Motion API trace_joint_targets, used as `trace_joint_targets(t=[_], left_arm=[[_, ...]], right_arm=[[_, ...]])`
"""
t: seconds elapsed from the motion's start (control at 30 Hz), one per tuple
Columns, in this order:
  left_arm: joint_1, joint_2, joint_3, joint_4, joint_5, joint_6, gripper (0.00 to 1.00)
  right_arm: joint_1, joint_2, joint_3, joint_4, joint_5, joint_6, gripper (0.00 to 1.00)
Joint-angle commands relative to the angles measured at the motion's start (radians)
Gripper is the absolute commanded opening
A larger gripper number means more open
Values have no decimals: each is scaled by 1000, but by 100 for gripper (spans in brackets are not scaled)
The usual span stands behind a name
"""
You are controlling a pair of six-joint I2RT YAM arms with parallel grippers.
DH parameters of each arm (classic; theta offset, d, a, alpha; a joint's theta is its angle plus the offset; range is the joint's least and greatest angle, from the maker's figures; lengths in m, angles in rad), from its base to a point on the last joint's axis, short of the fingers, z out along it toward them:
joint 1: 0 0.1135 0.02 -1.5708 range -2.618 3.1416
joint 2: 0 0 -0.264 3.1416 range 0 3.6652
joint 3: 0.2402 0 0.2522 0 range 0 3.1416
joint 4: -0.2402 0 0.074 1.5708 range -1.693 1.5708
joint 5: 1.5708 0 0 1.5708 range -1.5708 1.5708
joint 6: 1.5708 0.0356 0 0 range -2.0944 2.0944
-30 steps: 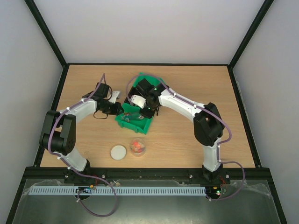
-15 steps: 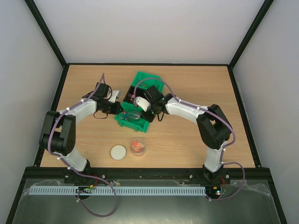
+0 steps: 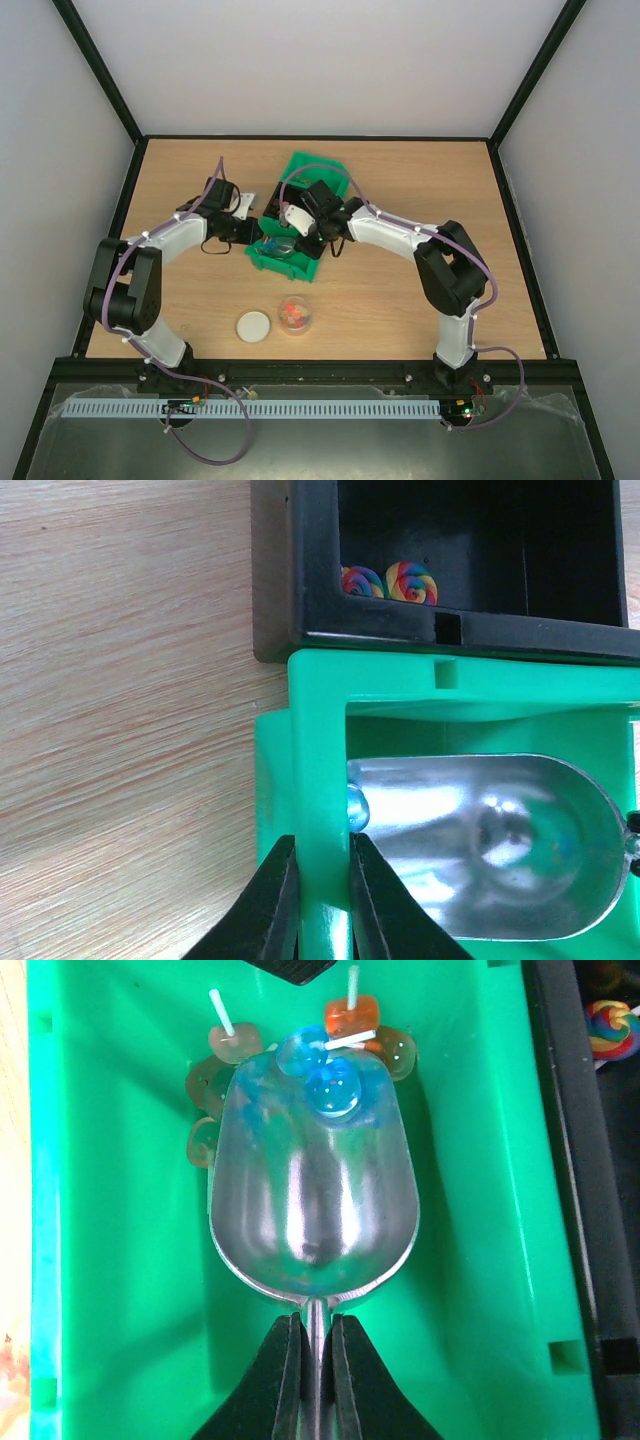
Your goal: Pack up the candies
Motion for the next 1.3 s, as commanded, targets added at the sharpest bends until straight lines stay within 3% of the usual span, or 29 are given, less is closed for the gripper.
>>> trace_joint_targets(t=[0.0,0.07,0.37,0.63,1.0,1.27], left_arm=[[-26,-25,-25,-13,73,14,2],[-26,-19,-26,-4,80,12,2],[-25,1,-22,-4,103,23,2],[-11,0,-17,-11,84,33,2],[27,31,11,-30,85,44,2],[34,34,15,-35,84,48,2]], right_arm=[[-13,30,15,-209,159,-13,1],[-14,27,-17,-172,136,-13,1],[-22,9,-231,279,-35,8,1],[-73,-57,-403,615,-137,120,1],[-152,-108,-551,796,-303,127,1],[-155,-125,-595,797,-316,94,1]])
